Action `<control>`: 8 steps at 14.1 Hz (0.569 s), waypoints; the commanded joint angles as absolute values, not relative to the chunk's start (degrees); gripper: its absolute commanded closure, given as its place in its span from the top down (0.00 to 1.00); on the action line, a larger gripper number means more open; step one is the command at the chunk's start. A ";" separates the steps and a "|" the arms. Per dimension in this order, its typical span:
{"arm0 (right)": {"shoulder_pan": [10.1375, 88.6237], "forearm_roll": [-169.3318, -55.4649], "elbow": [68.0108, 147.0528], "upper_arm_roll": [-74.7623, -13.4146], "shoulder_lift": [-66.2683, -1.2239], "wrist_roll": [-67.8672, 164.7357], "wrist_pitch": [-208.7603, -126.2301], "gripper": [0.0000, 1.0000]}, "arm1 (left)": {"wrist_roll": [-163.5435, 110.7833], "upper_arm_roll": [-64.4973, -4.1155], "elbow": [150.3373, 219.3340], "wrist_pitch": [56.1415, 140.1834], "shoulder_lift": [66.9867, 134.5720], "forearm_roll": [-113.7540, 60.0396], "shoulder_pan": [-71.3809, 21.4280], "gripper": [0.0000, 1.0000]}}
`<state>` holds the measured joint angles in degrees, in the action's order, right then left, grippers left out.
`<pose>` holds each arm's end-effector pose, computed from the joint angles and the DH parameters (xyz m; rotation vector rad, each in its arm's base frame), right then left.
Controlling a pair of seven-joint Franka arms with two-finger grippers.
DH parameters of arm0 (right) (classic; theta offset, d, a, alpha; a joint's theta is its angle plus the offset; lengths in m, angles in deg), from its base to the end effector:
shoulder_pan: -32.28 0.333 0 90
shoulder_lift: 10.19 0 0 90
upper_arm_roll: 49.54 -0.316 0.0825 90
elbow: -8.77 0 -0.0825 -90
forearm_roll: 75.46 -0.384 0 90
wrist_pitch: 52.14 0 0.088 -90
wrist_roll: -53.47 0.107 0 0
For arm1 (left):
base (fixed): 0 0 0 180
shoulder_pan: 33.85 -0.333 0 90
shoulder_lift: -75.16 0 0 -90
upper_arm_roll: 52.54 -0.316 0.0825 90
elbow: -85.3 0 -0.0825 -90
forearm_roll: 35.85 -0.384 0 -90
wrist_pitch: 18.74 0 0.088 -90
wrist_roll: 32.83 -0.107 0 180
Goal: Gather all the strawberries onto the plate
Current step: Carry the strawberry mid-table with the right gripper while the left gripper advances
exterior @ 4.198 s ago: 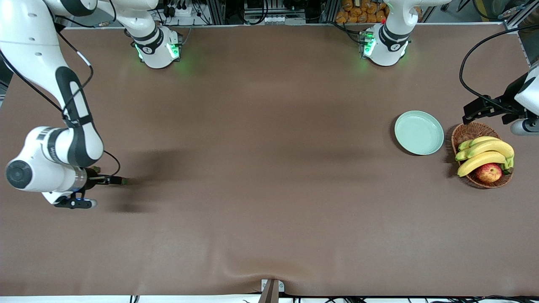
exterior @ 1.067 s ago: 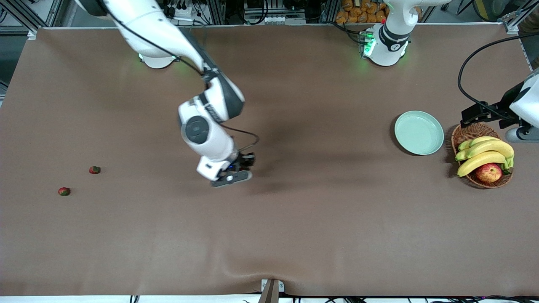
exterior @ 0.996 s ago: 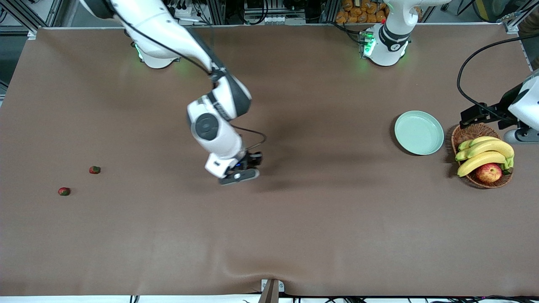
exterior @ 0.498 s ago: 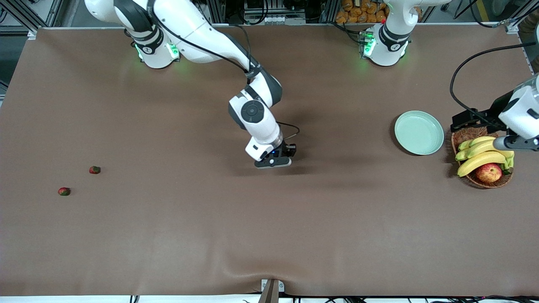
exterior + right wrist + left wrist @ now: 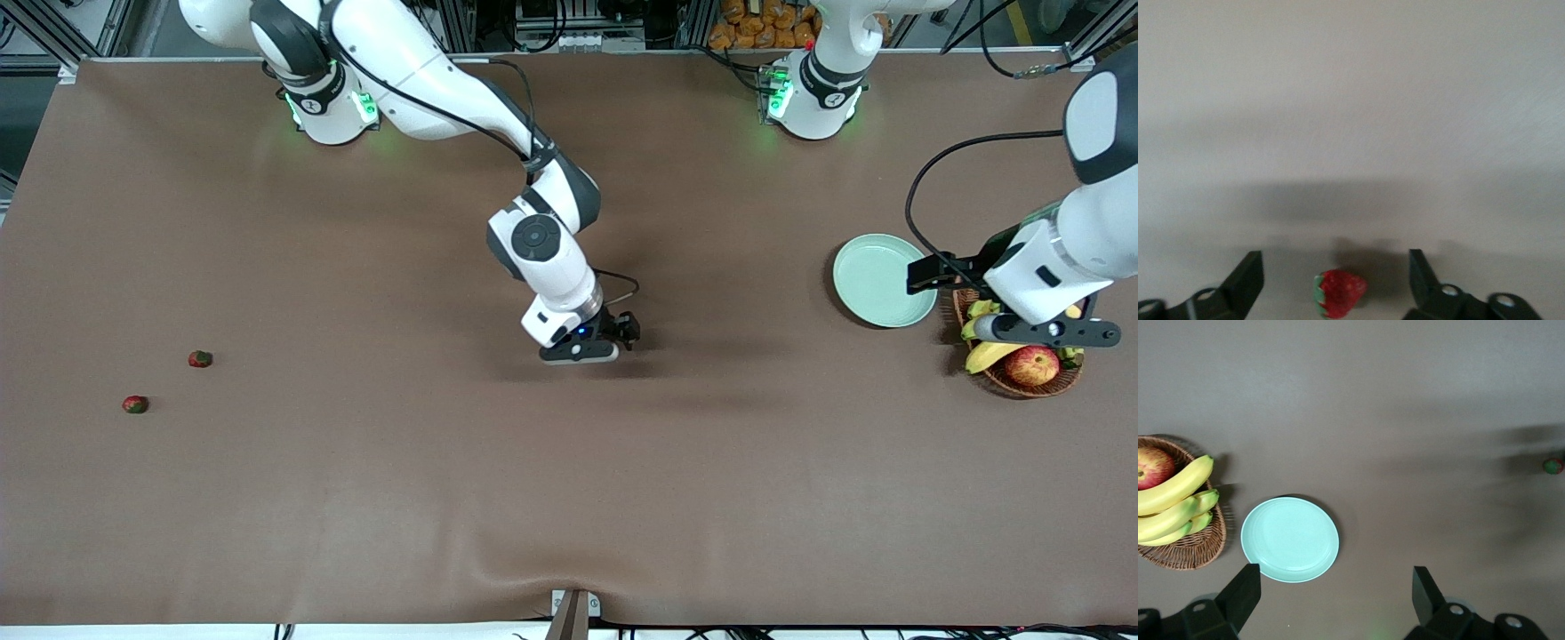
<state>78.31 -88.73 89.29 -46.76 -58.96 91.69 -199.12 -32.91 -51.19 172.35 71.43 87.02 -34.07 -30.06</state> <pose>0.5484 0.5228 0.2250 -2.8376 0.0918 -0.2224 0.6059 -0.0566 0.5283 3.1003 -0.1373 -0.2393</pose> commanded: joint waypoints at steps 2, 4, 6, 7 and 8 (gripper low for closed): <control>74.65 -88.82 91.92 -43.14 -49.50 91.88 -186.64 1.00 | -30.99 -51.40 171.17 73.80 89.40 -31.63 -27.80 1.00; 73.33 -88.82 93.23 -39.62 -45.98 88.30 -181.88 1.00 | -28.45 -51.40 171.17 75.47 90.53 -31.02 -26.74 1.00; 70.88 -88.82 98.04 -36.89 -42.12 81.53 -180.81 1.00 | -25.81 -51.40 171.17 77.49 91.94 -28.39 -24.46 1.00; 68.78 -88.82 101.20 -36.27 -40.01 79.24 -180.81 1.00 | -24.84 -51.40 171.17 78.90 92.73 -28.03 -22.71 1.00; 66.67 -88.82 104.28 -36.09 -37.90 76.09 -180.81 1.00 | -23.01 -51.40 171.17 80.65 93.87 -27.68 -20.69 1.00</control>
